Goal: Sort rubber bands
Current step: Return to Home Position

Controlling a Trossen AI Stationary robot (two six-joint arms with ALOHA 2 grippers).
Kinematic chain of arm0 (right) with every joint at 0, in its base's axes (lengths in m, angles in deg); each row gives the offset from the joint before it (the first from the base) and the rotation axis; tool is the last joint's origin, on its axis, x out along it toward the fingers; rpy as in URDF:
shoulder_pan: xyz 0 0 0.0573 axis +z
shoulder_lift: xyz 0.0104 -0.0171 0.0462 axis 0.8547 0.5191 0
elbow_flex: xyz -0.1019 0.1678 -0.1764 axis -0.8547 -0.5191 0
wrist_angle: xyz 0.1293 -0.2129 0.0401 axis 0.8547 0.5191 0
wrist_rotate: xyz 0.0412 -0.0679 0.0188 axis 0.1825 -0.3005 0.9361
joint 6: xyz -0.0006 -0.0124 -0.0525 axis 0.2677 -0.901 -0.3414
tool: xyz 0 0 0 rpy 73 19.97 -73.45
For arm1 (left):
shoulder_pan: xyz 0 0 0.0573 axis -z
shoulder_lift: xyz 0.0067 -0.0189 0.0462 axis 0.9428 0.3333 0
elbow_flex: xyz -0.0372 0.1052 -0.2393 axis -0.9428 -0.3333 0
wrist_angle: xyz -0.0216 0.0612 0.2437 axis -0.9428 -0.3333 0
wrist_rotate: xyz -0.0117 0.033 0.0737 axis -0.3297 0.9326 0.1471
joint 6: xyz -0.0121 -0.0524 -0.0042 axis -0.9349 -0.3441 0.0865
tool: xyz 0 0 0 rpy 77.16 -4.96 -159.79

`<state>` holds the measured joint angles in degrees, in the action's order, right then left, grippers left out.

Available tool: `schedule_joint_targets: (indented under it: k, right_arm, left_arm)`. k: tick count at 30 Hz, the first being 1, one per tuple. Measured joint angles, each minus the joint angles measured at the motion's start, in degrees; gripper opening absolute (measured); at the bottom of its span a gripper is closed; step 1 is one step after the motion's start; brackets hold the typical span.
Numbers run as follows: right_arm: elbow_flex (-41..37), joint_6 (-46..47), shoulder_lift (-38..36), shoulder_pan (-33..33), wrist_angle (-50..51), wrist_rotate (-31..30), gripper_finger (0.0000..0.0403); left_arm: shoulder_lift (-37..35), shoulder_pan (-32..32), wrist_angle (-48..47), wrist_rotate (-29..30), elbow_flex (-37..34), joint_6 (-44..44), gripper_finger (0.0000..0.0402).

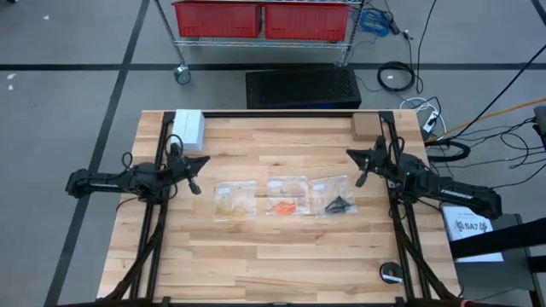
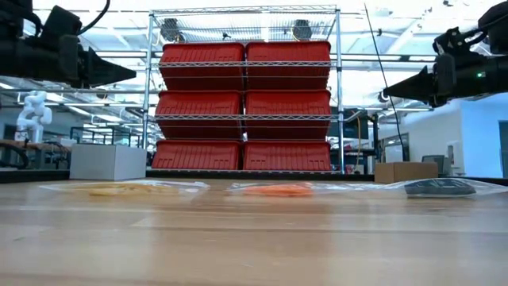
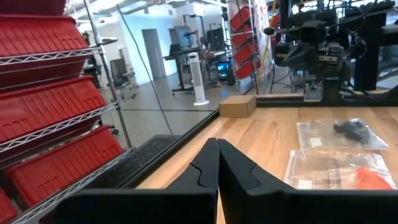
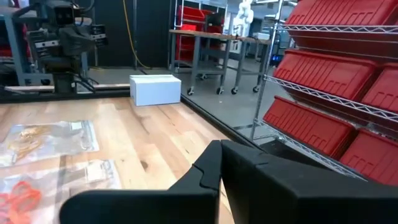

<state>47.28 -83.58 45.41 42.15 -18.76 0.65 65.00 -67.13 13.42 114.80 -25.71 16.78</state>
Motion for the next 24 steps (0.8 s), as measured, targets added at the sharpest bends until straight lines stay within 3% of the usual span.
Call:
schedule_joint_targets:
  k: [9, 24]
  right_arm:
    - [0.0, 1.6, 0.0, 0.0, 0.0, 0.0, 0.0]
    - [0.0, 1.7, 0.0, 0.0, 0.0, 0.0, 0.0]
  left_arm:
    - [0.0, 0.0, 0.0, 0.0, 0.0, 0.0, 0.0023]
    - [0.0, 0.0, 0.1, 0.0, 0.0, 0.0, 0.0027]
